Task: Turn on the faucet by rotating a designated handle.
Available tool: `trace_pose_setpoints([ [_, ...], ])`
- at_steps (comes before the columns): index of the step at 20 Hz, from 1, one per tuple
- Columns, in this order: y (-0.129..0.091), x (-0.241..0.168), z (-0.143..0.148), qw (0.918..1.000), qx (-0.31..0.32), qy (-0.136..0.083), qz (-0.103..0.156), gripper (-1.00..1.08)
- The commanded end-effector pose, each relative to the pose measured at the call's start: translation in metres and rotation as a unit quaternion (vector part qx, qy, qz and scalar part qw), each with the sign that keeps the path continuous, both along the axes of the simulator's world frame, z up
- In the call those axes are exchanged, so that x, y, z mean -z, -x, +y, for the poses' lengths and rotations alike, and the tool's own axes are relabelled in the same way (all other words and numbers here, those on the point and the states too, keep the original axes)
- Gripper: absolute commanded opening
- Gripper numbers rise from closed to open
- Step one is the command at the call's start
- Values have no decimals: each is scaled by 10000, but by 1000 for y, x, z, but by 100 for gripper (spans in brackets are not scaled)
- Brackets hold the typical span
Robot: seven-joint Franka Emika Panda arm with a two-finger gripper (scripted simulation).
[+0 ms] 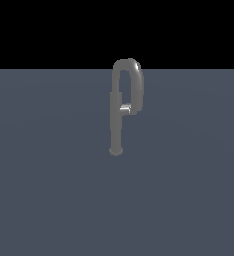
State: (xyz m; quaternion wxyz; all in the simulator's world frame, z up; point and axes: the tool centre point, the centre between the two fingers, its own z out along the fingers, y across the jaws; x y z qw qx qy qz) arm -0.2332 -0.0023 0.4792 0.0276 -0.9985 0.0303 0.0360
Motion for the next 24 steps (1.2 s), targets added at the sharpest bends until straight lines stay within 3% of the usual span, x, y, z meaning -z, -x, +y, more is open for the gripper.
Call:
trace_pose_setpoints([
  [1, -9, 1, 0, 9998, 108, -105, 135, -100],
  [7, -38, 7, 1, 9964, 451, -446, 565, -100],
  [13, -69, 16, -1, 9878, 827, -821, 1035, -100],
  [19, -101, 28, -4, 9736, 1210, -1207, 1516, -100],
  [24, -126, 41, -7, 9571, 1532, -1534, 1921, -100],
])
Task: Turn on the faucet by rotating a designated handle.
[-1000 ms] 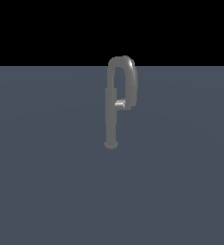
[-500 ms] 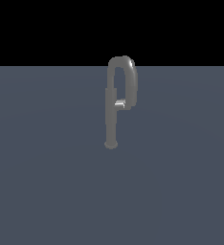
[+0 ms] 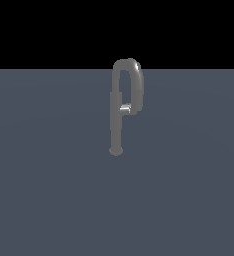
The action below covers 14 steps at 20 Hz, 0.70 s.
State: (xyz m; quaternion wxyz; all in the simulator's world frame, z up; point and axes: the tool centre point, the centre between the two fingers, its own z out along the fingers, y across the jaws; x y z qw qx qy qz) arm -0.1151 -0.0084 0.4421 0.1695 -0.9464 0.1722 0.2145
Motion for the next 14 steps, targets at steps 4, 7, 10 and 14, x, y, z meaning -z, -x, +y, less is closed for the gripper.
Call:
trace_pose_setpoints([
  [4, -27, 17, -5, 9974, 376, -384, 472, -100],
  [7, -42, 27, -8, 9938, 584, -599, 734, -100],
  [10, -56, 39, -11, 9884, 796, -819, 1001, -100],
  [14, -73, 56, -16, 9782, 1086, -1121, 1367, -100],
])
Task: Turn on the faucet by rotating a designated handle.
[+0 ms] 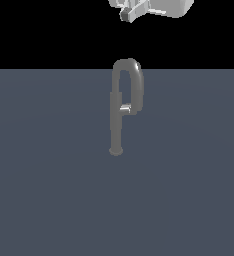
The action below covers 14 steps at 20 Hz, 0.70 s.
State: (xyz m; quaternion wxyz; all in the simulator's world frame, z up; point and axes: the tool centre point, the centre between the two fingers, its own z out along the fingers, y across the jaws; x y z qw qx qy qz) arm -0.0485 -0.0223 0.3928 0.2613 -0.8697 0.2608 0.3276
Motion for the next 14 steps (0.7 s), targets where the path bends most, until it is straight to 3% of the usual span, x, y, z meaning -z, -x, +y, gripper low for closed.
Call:
trace_pose_setpoints([
  [1, -11, 11, -3, 9993, 188, -199, 238, -100],
  [8, -40, 49, -11, 9895, 753, -786, 948, -100],
  [14, -61, 90, -17, 9690, 1293, -1342, 1622, -100],
])
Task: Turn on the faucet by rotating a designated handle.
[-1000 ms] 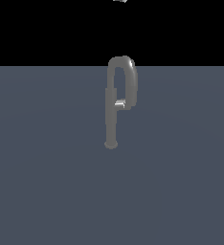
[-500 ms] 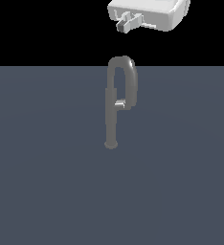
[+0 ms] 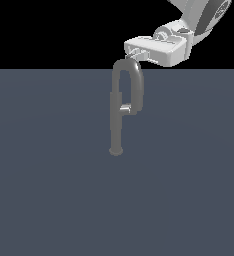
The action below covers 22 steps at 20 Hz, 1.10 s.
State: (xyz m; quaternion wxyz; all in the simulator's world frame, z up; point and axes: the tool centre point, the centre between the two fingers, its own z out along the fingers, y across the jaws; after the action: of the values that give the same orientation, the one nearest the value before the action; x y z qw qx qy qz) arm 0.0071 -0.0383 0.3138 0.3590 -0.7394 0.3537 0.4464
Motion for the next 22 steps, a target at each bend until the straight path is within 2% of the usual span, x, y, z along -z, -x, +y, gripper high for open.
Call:
trace_pose_setpoints([
  [1, -8, 17, -2, 9990, 232, -244, 292, -100],
  [7, -21, 58, -4, 9901, 741, -754, 923, -100],
  [12, -26, 84, -3, 9799, 1057, -1066, 1312, -100],
  [17, -28, 99, -2, 9724, 1239, -1243, 1535, -100],
  [22, -28, 102, -1, 9707, 1278, -1282, 1582, -100],
])
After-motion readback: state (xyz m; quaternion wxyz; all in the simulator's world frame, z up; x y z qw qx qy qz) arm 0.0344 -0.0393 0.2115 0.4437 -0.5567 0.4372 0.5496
